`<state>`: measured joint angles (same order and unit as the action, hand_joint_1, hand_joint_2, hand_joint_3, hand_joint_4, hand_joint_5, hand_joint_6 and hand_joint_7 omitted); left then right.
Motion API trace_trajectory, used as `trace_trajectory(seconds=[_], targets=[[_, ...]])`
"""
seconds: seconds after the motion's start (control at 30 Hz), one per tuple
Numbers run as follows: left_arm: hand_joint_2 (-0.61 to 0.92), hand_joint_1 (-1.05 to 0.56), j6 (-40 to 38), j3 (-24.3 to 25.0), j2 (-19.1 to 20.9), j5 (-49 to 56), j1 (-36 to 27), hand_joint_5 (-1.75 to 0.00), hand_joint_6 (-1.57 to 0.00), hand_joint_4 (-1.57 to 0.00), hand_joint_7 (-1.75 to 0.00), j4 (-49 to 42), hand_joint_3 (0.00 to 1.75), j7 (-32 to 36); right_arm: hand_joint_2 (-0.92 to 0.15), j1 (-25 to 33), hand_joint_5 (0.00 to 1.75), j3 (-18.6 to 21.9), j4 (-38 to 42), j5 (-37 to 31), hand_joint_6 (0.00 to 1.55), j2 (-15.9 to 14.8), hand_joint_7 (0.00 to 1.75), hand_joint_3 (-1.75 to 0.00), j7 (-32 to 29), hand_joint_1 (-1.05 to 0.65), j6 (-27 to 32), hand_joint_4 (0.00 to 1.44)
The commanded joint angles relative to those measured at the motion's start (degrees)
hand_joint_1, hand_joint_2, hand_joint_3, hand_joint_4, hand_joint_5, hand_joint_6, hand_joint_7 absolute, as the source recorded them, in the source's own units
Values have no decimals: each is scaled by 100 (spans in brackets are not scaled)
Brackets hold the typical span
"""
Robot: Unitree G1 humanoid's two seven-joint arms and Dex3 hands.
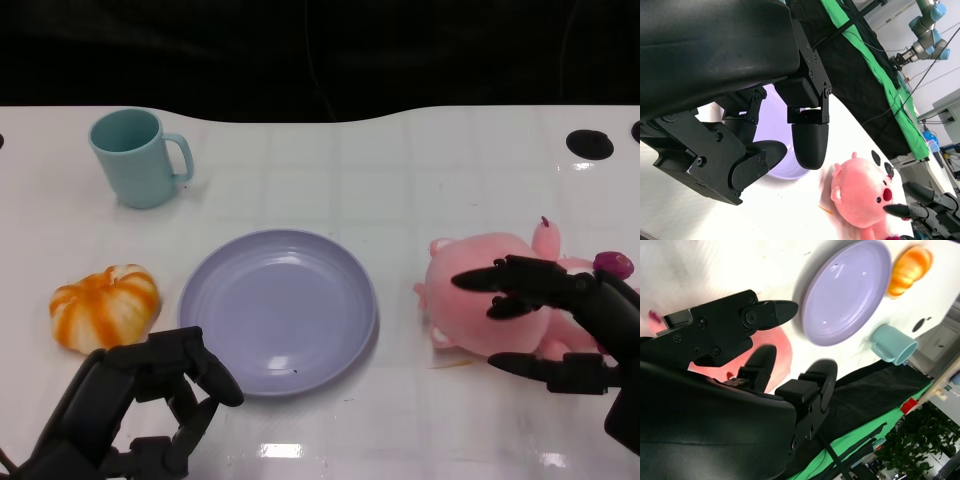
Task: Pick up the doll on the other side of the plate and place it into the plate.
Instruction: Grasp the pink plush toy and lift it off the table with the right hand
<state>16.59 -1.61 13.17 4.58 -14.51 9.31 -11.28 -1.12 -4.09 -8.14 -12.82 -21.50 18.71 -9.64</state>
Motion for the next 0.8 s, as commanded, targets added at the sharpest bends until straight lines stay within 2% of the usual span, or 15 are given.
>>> trace_trajectory(seconds=[0.03, 0.2, 0.23, 0.4, 0.6, 0.8], targets=[[54, -5, 1, 37, 85, -37, 40, -153, -83, -77, -114, -46, 107, -69, -88, -123, 60, 64, 36, -274, 22, -240, 13, -2, -101, -43, -65, 10], [53, -5, 40, 30, 91, -14, 71, -154, -83, -77, -114, -87, 108, -64, -87, -254, 58, 99, 207, -586, 19, -324, 9, 0, -367, -48, -333, 2], [53, -5, 39, 32, 95, -1, 78, -154, -83, -77, -114, -94, 108, -59, -87, -268, 52, 108, 209, -634, 18, -327, 8, 0, -403, -51, -319, 1], [54, -5, -7, 21, 81, -80, 66, -153, -83, -76, -113, -59, 107, -99, -88, -335, 33, 109, -3, -1231, 15, -446, 5, 0, -523, -61, 24, 0], [53, -6, -4, -1, 58, -17, 111, -155, -84, -76, -113, -94, 109, -38, -86, -427, 34, -22, -204, -1868, 16, -492, 5, 0, -470, -64, 510, 0], [52, -7, -6, -18, 57, 0, 102, -156, -84, -76, -113, -67, 109, -30, -81, -632, 30, -242, -140, -2088, 17, -464, 4, 0, -281, -59, 896, 0]])
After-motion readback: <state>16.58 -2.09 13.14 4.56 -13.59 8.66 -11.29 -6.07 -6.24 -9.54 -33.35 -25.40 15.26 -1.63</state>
